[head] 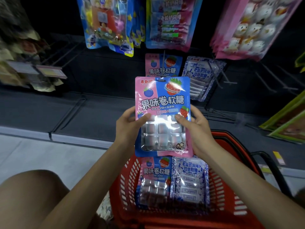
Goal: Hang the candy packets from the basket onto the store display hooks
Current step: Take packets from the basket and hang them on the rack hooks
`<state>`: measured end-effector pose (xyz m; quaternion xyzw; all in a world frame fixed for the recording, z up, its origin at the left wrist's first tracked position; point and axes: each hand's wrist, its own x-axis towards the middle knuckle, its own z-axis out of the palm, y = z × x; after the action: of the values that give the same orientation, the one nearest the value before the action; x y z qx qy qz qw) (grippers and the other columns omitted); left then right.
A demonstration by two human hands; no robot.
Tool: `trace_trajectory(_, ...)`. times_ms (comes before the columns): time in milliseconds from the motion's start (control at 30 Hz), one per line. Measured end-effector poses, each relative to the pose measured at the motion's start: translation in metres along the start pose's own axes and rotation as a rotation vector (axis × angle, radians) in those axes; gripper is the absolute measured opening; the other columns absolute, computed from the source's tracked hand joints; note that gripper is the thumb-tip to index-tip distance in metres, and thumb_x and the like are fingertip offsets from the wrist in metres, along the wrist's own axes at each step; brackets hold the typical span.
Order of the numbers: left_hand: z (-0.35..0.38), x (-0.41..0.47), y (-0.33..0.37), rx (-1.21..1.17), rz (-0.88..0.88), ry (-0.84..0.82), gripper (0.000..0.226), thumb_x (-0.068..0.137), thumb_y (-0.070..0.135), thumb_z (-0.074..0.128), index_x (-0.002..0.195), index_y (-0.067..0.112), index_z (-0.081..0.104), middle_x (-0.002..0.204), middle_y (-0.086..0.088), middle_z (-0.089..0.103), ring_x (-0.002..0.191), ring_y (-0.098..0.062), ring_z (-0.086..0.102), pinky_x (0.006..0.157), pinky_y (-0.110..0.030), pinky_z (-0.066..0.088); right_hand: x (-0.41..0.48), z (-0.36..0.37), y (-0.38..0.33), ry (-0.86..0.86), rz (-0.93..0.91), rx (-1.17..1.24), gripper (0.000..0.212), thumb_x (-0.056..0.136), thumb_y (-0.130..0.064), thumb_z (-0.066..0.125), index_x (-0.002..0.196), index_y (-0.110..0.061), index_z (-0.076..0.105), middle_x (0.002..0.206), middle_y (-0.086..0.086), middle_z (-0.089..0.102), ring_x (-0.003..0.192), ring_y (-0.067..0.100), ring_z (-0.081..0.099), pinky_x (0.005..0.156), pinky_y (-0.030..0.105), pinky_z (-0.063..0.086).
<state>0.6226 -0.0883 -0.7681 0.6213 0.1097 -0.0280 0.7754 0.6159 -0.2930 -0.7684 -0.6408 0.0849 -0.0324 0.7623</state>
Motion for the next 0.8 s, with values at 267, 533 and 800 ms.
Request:
trace_trajectory(267, 0.003, 0.012, -0.001, 0.032, 0.011, 0.060, 0.039, 0.085, 0.016, 0.085, 0.121, 0.027, 0.074, 0.100, -0.002, 0.082, 0.102, -0.026, 0.077, 0.101, -0.055, 0.056, 0.009, 0.006, -0.001, 0.005, -0.011, 0.030, 0.051, 0.093, 0.003, 0.072, 0.140, -0.016, 0.062, 0.123, 0.007, 0.076, 0.113, 0.022, 0.073, 0.092, 0.027, 0.060)
trace_trajectory(533, 0.008, 0.013, 0.001, 0.080, 0.079, 0.123, 0.042, 0.088, 0.014, 0.083, 0.127, 0.022, 0.071, 0.089, 0.008, 0.081, 0.088, -0.013, 0.078, 0.090, -0.040, 0.063, 0.014, 0.010, 0.001, 0.048, 0.035, 0.037, 0.050, 0.092, 0.003, 0.074, 0.137, -0.015, 0.064, 0.117, 0.004, 0.078, 0.103, 0.013, 0.075, 0.079, 0.015, 0.058)
trace_trajectory(800, 0.011, 0.033, 0.003, 0.204, 0.152, 0.133, 0.024, 0.088, 0.012, 0.083, 0.103, 0.029, 0.074, 0.089, -0.002, 0.081, 0.085, -0.021, 0.079, 0.081, -0.039, 0.064, 0.035, 0.010, 0.002, 0.112, 0.075, 0.020, 0.046, 0.087, -0.002, 0.081, 0.129, -0.015, 0.069, 0.109, 0.000, 0.080, 0.101, 0.015, 0.077, 0.088, 0.025, 0.060)
